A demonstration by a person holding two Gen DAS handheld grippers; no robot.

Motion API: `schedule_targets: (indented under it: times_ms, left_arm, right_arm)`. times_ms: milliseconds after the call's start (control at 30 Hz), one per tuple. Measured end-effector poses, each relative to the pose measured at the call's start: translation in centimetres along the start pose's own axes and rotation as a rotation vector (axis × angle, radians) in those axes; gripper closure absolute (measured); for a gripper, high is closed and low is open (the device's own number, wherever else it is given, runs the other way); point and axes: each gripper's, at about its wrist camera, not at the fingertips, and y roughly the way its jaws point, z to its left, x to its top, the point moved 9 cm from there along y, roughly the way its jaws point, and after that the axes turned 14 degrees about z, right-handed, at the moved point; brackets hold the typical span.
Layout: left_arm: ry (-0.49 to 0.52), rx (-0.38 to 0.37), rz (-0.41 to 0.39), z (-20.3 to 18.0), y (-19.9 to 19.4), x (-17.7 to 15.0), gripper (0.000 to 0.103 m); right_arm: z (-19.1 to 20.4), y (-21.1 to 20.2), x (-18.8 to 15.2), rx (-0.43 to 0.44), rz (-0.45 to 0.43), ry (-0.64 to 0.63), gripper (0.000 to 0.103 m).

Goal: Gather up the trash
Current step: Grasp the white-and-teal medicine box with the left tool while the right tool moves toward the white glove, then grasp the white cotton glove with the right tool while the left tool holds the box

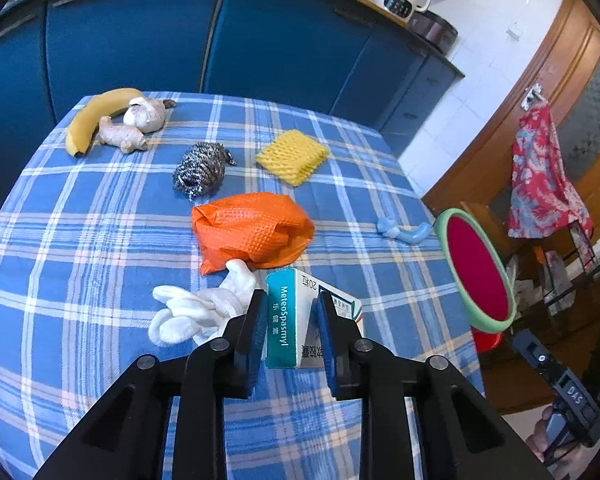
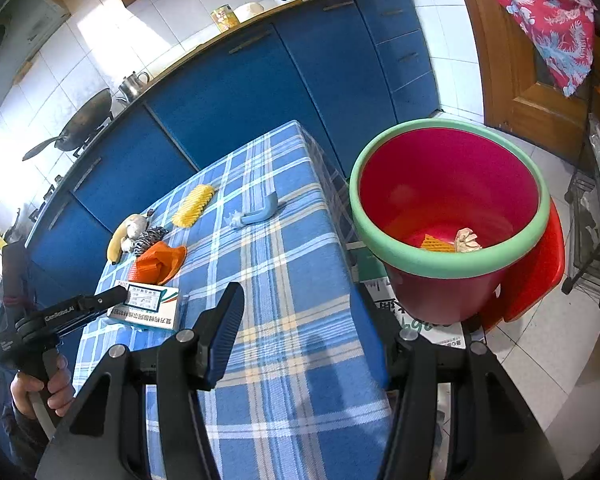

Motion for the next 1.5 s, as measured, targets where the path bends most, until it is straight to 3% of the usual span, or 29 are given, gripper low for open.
schedule_targets:
  times_ms: [300, 567, 1100, 1500]
  left_arm:
    - [-0.027, 0.010, -0.108, 1.6, -5.1, -0.6, 0.079]
    - [-0.115, 0.057, -0.201, 6.3, -9.3, -1.2, 0.080]
    - [-0.250, 0.100, -0.262, 13.5, -12.2, -2.5, 0.081]
    - [-0.301, 0.082, -0.253, 15.8, -11.3, -3.1, 0.081]
  right_arm:
    - [2.2, 0.3, -0.4, 0.020, 0.005, -0.041, 0.046]
    - [6.1, 1.9, -1.1, 0.049, 0.036, -0.103, 0.046]
    - [17.8, 8.3, -3.0, 0.111, 0.156, -0.298, 0.046]
    - [22.1, 14.1, -3.8, 0.084, 0.236, -0.360, 0.046]
